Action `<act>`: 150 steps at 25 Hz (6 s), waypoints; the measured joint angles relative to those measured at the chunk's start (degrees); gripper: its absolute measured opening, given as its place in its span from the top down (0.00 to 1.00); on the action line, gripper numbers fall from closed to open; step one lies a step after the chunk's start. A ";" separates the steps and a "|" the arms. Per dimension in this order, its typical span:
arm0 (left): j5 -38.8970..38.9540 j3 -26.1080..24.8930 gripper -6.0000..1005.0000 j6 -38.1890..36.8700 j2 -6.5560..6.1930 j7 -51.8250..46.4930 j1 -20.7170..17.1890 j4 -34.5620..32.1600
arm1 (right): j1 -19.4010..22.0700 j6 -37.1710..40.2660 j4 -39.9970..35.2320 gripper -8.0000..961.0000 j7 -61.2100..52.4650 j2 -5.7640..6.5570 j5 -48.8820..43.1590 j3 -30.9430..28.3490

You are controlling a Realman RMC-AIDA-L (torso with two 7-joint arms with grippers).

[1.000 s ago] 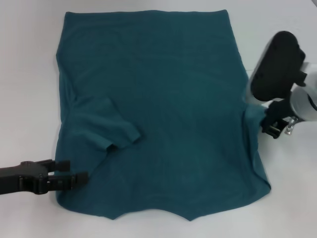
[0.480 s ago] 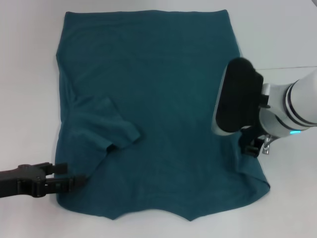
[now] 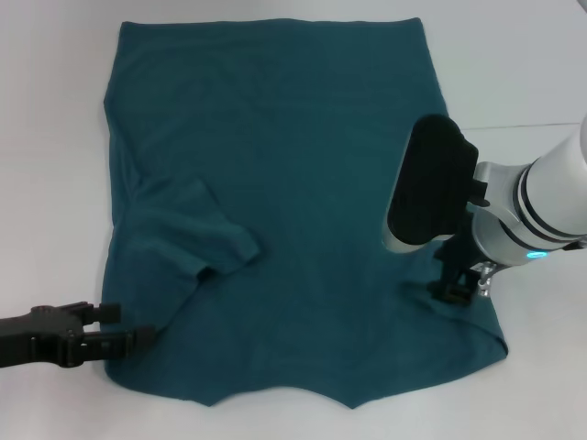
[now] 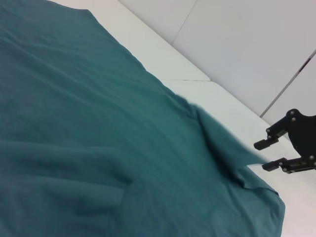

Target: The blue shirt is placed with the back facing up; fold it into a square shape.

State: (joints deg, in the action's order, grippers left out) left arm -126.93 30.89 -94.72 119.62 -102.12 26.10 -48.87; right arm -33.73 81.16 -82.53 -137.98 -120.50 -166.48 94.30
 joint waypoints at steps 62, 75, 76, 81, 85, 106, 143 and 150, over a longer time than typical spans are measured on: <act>-0.07 0.05 0.08 0.93 0.10 -0.45 0.70 0.79 | -2.87 -29.68 26.48 0.02 -3.78 2.95 -1.65 -13.26; -0.07 0.24 0.09 1.37 0.21 -0.53 0.56 0.79 | -4.10 -37.78 25.97 0.02 -4.17 1.29 -1.64 -13.11; -0.06 0.19 0.09 1.35 0.22 -0.53 0.48 0.79 | -4.39 -38.17 26.14 0.02 -4.11 1.14 -1.62 -12.98; -0.07 0.07 0.09 1.32 0.24 -0.52 0.30 0.79 | -6.40 -40.00 28.17 0.02 -4.78 0.48 -1.53 -11.44; -0.07 -0.02 0.09 1.41 0.26 -0.51 0.28 0.79 | -7.81 -42.09 29.32 0.02 -6.81 0.27 -1.30 -10.74; -8.05 -1.74 0.10 0.75 0.96 -26.41 -1.93 -12.16 | -8.26 -7.39 11.75 0.02 1.34 0.77 9.53 -18.55; -18.10 9.46 0.12 12.05 1.67 -42.49 6.65 -2.96 | -6.88 10.45 5.19 0.02 2.62 0.49 18.83 -25.08; -18.18 9.63 0.13 12.90 1.57 -42.66 7.68 -1.57 | -6.28 9.16 5.27 0.02 2.78 0.46 18.83 -25.26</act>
State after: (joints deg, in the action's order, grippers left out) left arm -145.12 40.52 -81.82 121.19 -144.78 33.78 -50.44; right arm -40.00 90.32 -77.26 -135.20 -120.04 -147.65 69.04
